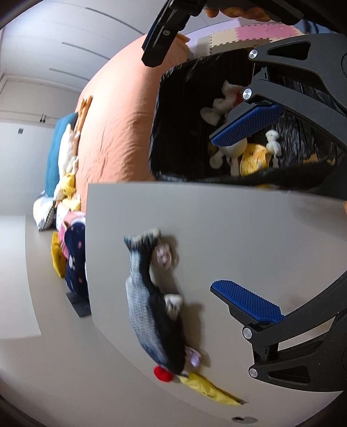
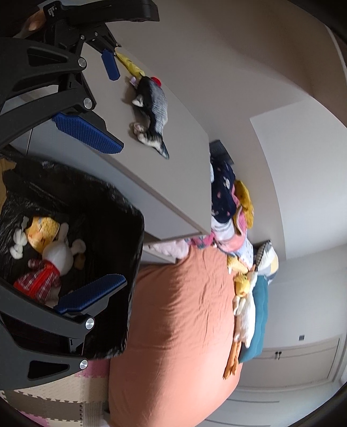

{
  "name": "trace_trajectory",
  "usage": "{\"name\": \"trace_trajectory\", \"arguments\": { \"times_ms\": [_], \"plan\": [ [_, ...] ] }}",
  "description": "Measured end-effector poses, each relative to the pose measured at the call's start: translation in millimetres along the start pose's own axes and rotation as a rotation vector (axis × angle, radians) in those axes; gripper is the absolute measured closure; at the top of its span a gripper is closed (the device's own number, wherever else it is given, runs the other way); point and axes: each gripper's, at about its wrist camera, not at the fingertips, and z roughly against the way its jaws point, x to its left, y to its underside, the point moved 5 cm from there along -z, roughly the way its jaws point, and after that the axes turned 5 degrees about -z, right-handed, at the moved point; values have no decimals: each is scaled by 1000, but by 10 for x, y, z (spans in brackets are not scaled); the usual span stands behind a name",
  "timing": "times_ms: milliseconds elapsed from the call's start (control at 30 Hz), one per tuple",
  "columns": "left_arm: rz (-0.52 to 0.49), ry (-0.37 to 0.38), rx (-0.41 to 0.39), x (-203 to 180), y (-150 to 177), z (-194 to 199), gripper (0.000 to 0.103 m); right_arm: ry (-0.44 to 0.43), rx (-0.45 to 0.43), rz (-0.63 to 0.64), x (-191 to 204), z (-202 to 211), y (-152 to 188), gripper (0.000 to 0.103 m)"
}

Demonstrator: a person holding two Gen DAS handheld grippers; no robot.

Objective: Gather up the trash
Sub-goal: 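Move both open tools back toward the blue fish plush on the desk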

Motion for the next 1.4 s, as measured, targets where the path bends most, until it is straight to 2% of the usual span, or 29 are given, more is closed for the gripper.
{"name": "trace_trajectory", "arguments": {
  "times_ms": [233, 633, 800, 1033, 1200, 1400],
  "plan": [
    [35, -43, 1, 333, 79, 38, 6, -31, 27, 29, 301, -179, 25, 11],
    [163, -83, 19, 1013, 239, -6, 6, -127, 70, 107, 859, -458, 131, 11],
    [188, -126, 4, 1264, 286, 16, 7, -158, 95, 144, 1098, -605, 172, 24],
    [206, -172, 15, 1562, 338, -65, 22, -204, 155, 168, 1382, -870, 253, 40],
    [228, -179, 18, 1725, 342, -128, 31, -232, 194, 168, 1517, -1096, 293, 47],
    [242, -168, 45, 1861, 315, -283, 31, -226, 220, 151, 1539, -1346, 278, 47]
  ]
}}
